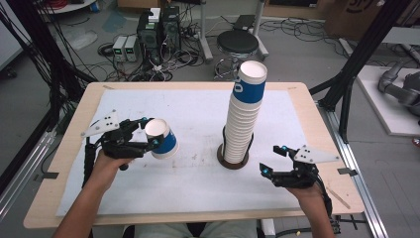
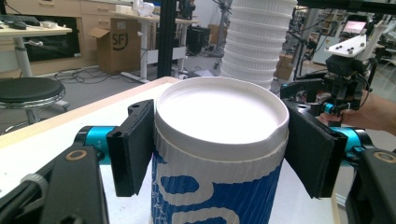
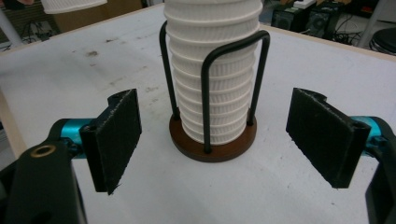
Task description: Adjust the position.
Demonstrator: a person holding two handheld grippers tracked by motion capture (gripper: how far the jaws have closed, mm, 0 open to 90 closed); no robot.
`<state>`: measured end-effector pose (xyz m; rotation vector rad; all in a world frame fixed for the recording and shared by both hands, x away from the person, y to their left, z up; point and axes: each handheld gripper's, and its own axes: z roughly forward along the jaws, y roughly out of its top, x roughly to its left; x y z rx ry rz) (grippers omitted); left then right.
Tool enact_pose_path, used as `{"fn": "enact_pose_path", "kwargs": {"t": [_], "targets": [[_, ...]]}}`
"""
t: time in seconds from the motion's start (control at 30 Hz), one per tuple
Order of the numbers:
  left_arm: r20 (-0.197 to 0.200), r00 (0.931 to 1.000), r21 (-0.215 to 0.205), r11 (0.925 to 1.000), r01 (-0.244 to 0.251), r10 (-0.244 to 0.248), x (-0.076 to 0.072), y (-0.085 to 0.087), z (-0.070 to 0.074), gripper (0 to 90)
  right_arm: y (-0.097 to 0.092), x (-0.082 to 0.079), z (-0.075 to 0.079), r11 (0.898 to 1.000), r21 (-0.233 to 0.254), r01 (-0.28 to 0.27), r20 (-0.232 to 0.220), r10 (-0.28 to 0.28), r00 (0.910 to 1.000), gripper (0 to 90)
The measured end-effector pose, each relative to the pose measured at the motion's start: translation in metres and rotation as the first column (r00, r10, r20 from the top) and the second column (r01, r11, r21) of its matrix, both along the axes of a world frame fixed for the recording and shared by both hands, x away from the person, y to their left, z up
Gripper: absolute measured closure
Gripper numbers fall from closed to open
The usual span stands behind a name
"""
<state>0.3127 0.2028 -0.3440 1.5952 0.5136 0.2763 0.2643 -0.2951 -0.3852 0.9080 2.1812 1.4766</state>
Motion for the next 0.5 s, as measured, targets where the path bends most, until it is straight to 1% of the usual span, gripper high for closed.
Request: {"fn": "enact_pose_path", "kwargs": {"t": [0.13, 0.2, 0.33, 0.43, 0.5], "targets": [[-0.006, 0.9998, 0.012, 0.9997, 0.019, -0.019, -0.001, -0.004, -0.002, 29.5, 0.003, -0.001, 0.001, 1.0, 0.006, -0.016, 0.001, 0.015, 0.9999, 18.4], [-0.008, 0.9997, 0.01, 0.9997, 0.023, -0.023, -0.001, -0.004, -0.003, 29.5, 0.005, -0.002, 0.001, 1.0, 0.01, -0.027, 0.0, 0.027, 0.9996, 18.4], [-0.009, 0.9995, -0.001, 0.9995, 0.03, -0.03, -0.002, -0.005, -0.006, 29.6, 0.01, -0.004, 0.002, 0.999, 0.015, -0.052, -0.002, 0.052, 0.9987, 18.4], [-0.017, 0.9995, -0.015, 0.9995, 0.028, -0.028, -0.004, -0.005, -0.009, 29.6, 0.014, -0.005, 0.003, 0.997, 0.015, -0.074, 0.004, 0.074, 0.9972, 18.4], [-0.023, 0.9993, -0.024, 0.9993, 0.028, -0.028, -0.007, -0.005, -0.012, 29.6, 0.017, -0.006, 0.004, 0.996, 0.02, -0.091, 0.001, 0.091, 0.9958, 18.4]]}}
